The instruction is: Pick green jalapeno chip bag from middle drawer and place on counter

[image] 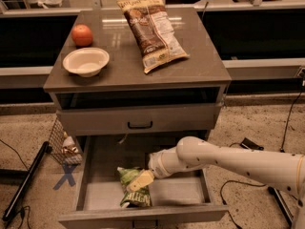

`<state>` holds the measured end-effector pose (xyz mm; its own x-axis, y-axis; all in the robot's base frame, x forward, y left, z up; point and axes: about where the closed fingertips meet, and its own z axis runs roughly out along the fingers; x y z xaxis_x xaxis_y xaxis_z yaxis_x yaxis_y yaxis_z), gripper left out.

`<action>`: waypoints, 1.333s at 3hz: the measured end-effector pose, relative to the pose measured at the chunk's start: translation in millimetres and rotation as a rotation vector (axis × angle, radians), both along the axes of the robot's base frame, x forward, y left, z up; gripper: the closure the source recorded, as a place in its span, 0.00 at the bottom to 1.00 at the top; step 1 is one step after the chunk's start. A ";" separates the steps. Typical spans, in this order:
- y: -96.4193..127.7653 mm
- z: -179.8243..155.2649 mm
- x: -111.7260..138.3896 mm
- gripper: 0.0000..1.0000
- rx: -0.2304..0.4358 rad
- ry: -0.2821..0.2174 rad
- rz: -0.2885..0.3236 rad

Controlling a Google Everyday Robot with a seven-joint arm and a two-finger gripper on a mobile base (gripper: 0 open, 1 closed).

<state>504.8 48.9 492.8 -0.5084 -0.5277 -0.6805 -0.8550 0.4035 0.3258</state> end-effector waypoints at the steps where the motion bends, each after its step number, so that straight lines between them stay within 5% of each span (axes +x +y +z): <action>1: -3.7 -26.4 7.7 0.00 -0.025 -0.031 0.012; 2: -1.8 -50.5 18.2 0.15 -0.052 -0.031 -0.001; 4: -11.2 -86.4 31.2 0.69 -0.063 0.015 -0.048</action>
Offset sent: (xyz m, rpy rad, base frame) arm 0.0349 0.0004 -0.0815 -0.0912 -0.0258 -0.0280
